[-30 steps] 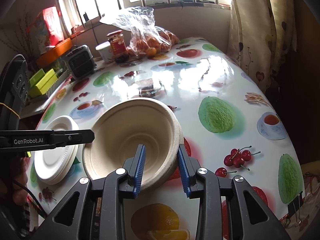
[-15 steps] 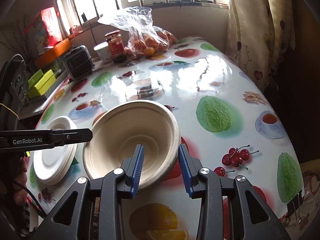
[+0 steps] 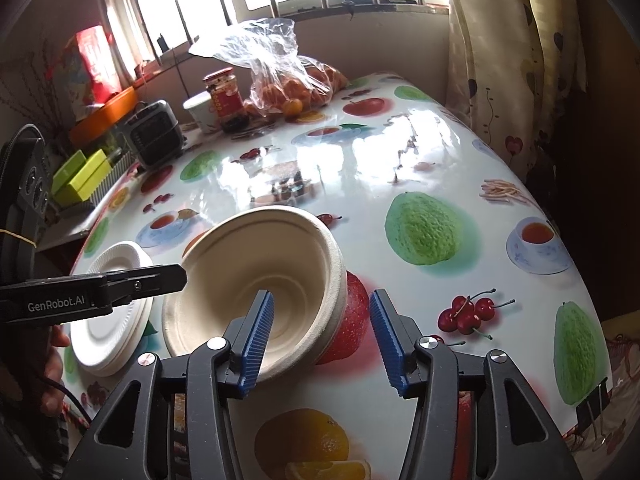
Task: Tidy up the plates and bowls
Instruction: 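Grasp the rim of the nested kraft bowl stack with both grippers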
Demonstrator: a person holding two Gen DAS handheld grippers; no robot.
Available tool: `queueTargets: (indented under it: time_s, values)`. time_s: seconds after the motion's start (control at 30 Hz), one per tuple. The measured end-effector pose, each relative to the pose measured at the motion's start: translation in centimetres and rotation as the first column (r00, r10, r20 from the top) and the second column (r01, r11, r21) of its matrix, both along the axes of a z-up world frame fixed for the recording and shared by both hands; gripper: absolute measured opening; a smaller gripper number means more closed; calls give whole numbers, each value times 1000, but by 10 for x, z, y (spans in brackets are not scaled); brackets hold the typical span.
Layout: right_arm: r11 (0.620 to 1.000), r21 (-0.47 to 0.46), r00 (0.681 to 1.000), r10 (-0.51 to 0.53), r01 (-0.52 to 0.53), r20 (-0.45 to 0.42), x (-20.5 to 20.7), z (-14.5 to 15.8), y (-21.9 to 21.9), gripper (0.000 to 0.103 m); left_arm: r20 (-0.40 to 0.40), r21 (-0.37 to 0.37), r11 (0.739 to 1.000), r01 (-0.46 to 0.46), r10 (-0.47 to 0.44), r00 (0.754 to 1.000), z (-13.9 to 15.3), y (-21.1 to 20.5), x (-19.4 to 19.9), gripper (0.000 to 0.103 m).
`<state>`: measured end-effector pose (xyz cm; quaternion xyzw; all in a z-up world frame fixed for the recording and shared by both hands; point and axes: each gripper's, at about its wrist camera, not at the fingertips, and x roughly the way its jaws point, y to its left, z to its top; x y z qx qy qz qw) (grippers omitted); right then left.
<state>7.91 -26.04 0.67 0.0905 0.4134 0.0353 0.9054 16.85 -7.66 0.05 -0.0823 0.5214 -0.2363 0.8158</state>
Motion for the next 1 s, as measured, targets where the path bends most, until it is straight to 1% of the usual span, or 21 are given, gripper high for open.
queueTargets:
  time_s: [0.1, 0.27, 0.33, 0.4, 0.67, 0.83, 1.0]
  values:
    - [1000, 14, 1000, -4, 4, 3, -1, -1, -4, 51, 21, 23, 1000, 4, -4, 1000, 0, -2, -1, 36]
    - [999, 48, 1000, -19, 18, 5, 0, -1, -13, 53, 66, 40, 999, 15, -18, 998, 3, -4, -3, 41]
    - [998, 58, 1000, -22, 22, 1, 1, -3, -16, 53, 69, 47, 999, 13, -16, 997, 1, -4, -2, 41]
    - [998, 63, 1000, -23, 23, -1, 1, -4, -18, 54, 62, 48, 999, 11, -14, 998, -1, -4, -1, 41]
    - [995, 104, 1000, 1, 0, -11, 3, -9, -20, 54, 42, 13, 1000, 19, -19, 999, -7, -6, -1, 41]
    - [991, 137, 1000, 4, -1, -21, 6, -13, -23, 54, 23, 8, 1000, 21, -21, 1000, -10, -8, 0, 41]
    - [989, 148, 1000, 14, -11, -20, 6, -14, -23, 53, 16, 5, 1000, 19, -19, 1000, -12, -9, 1, 41]
